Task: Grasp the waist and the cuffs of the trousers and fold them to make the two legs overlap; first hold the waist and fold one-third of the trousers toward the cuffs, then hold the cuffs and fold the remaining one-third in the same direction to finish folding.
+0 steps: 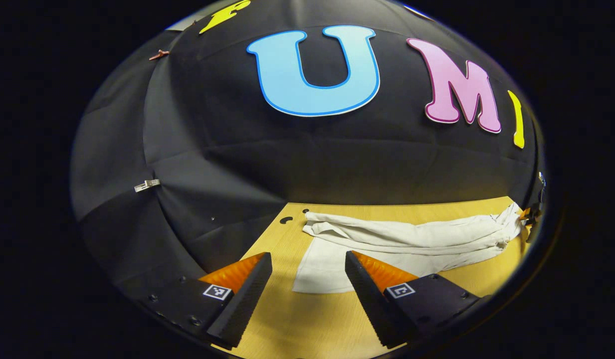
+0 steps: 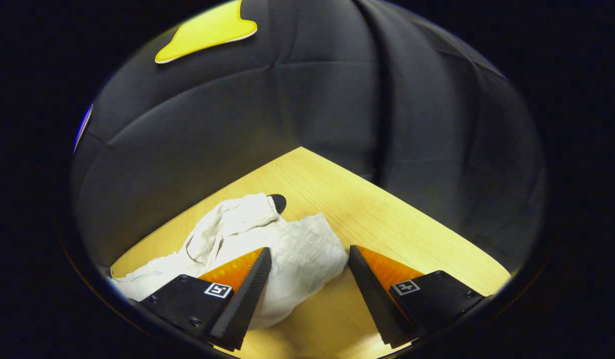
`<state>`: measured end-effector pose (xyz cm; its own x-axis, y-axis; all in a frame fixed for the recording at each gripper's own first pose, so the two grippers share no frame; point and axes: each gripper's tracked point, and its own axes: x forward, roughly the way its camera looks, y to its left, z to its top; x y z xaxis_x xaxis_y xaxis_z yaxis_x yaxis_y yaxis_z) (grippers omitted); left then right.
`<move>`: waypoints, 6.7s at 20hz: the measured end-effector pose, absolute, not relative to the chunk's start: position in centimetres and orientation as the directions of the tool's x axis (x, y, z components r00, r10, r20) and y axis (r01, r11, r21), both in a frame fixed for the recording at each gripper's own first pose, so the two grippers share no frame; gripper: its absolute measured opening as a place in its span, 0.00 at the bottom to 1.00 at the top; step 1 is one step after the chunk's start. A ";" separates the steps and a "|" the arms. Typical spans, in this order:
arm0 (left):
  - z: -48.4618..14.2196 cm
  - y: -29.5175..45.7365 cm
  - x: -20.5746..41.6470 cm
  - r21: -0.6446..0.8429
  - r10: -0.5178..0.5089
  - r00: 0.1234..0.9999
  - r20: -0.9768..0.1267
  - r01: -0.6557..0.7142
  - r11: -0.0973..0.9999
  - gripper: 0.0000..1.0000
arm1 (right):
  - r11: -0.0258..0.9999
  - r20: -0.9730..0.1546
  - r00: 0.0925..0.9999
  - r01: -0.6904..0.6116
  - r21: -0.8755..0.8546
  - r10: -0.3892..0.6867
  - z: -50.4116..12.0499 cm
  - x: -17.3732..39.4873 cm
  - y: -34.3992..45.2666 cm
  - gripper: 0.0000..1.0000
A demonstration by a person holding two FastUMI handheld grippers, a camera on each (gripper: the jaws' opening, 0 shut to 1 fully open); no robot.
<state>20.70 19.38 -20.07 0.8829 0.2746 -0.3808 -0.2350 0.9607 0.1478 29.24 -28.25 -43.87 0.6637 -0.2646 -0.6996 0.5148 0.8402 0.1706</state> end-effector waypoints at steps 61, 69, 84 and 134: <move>-36.6 25.8 42.2 -0.182 0.171 0.821 -0.545 -0.314 0.932 0.95 | 0.889 -0.579 0.689 -0.430 0.158 0.436 -34.7 16.0 -26.1 0.98; -39.2 23.2 43.7 0.057 0.121 0.765 -0.633 -0.109 0.992 0.86 | 0.898 -0.666 0.610 -0.366 0.243 0.429 -36.2 13.5 -28.2 0.99; -38.2 20.4 42.9 -0.217 0.073 0.737 -0.672 -0.290 0.932 0.05 | 0.938 -0.621 0.707 -0.306 0.161 0.337 -31.9 16.1 -34.7 0.99; -22.8 -31.4 39.5 -0.225 -0.404 0.781 -0.476 0.336 0.914 0.80 | 0.988 -0.555 0.826 0.148 0.053 -0.094 -21.5 3.8 -56.2 0.99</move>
<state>39.55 -31.43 -22.81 0.7807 -0.4043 -0.4764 0.3363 0.9145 -0.2250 3.83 -56.16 -21.52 0.8263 -0.0940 -0.5553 0.1478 0.9876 0.0528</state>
